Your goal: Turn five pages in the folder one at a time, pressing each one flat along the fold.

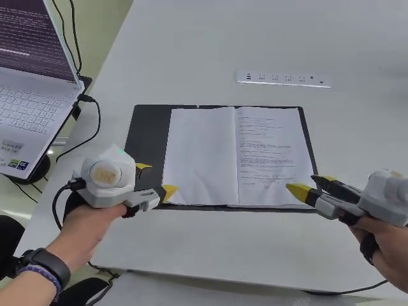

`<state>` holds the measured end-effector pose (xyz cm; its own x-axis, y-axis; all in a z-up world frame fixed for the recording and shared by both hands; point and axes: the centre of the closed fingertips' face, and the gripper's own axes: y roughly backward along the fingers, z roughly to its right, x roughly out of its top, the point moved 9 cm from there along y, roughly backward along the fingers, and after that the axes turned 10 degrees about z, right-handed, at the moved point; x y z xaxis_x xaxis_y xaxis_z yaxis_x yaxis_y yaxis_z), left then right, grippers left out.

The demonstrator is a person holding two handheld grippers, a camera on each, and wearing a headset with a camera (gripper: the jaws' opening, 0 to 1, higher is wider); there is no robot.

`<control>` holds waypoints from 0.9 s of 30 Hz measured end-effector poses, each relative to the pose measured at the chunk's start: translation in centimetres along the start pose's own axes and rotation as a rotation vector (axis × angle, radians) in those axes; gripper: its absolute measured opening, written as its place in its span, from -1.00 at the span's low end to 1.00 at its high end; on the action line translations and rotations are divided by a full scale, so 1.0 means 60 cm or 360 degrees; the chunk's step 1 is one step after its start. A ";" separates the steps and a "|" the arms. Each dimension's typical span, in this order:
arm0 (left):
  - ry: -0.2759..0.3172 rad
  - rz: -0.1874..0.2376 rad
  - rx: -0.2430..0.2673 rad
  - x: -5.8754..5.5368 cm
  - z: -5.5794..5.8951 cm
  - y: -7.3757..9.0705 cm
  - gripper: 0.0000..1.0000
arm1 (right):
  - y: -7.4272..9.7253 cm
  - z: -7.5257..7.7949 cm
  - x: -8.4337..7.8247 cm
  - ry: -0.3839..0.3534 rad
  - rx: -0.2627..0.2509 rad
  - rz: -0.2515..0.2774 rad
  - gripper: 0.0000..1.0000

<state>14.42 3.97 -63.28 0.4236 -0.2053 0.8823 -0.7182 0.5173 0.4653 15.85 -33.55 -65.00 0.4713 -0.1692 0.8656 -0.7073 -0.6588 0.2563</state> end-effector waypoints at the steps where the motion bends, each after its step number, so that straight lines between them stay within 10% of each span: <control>1: -0.0004 0.0004 -0.0001 0.002 0.000 0.004 -0.10 | 0.006 0.000 0.002 0.0011 -0.0009 0.0001 0.15; 27: 0.0053 0.0100 0.0040 0.022 -0.006 0.055 0.38 | 0.076 0.005 0.034 0.0230 -0.0058 -0.0024 0.55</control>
<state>12.82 5.73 -60.58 0.3955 -0.1451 0.9069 -0.7572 0.5074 0.4114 13.76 -37.11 -62.17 0.4031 -0.0505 0.9137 -0.7205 -0.6332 0.2828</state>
